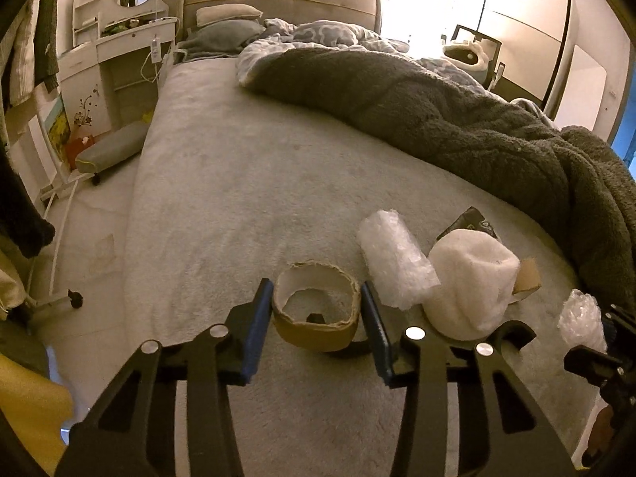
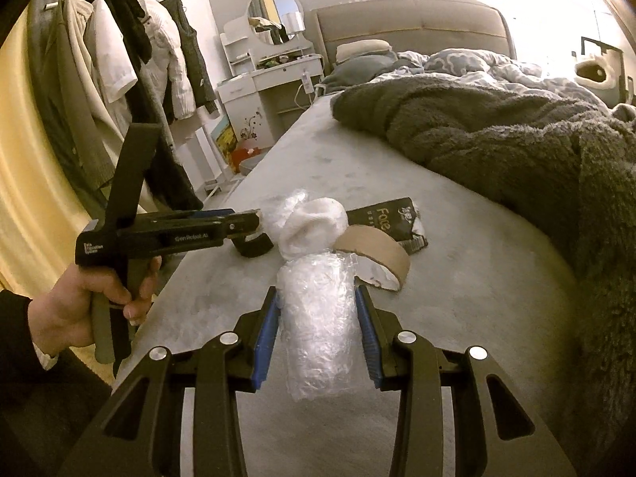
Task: Collect trash
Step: 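Grasp the bubble-wrap roll with the right tool while the left grasps the brown tape roll, then carry the tape roll into the black bin with the left tool while the right holds bubble wrap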
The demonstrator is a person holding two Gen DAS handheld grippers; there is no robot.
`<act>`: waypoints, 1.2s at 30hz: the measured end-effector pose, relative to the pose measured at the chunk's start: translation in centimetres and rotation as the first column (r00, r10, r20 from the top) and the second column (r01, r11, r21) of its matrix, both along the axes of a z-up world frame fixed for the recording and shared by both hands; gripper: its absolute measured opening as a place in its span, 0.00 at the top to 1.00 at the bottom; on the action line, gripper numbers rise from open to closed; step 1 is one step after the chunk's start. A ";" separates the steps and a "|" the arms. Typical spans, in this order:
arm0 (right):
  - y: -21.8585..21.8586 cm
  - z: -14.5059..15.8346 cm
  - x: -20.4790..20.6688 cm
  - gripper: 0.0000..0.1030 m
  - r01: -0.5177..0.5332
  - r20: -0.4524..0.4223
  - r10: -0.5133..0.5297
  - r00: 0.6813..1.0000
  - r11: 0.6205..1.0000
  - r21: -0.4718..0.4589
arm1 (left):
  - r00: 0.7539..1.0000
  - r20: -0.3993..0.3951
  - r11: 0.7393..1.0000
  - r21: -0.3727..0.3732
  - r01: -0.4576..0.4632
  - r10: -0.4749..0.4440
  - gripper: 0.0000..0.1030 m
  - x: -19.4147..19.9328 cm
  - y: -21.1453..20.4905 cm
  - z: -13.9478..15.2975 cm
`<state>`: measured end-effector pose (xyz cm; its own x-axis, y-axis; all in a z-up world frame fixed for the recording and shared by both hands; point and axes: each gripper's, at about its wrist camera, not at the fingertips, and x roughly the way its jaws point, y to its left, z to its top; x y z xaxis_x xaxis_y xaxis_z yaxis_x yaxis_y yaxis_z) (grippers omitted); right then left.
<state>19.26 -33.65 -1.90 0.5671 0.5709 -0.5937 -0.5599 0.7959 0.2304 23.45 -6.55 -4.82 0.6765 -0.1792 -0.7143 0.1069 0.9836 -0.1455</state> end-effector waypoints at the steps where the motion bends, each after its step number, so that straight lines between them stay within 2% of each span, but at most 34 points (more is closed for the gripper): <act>1: 0.2 0.1 0.1 0.62 -0.001 -0.001 0.001 1.000 1.000 -0.002 | 1.000 0.004 1.000 -0.008 -0.001 0.001 0.54 -0.1 0.1 0.2; 10: 3.5 1.8 0.2 0.62 -0.022 0.020 0.023 1.000 1.000 -0.009 | 0.998 0.060 0.999 -0.048 0.012 -0.009 0.54 -2.0 1.6 2.5; 19: 8.1 2.5 1.1 0.62 -0.045 0.008 0.045 0.999 0.999 -0.008 | 0.997 0.076 0.999 -0.036 -0.021 0.023 0.54 -3.4 6.3 3.7; 27: 13.6 2.9 1.5 0.62 -0.095 -0.007 0.095 0.995 0.995 -0.016 | 0.998 0.034 0.999 -0.010 -0.048 0.049 0.54 -4.2 10.9 3.0; 36: 19.8 2.6 1.5 0.62 -0.166 -0.032 0.164 0.986 0.985 -0.041 | 0.992 -0.102 0.996 0.055 -0.068 0.074 0.54 -5.3 15.6 -0.3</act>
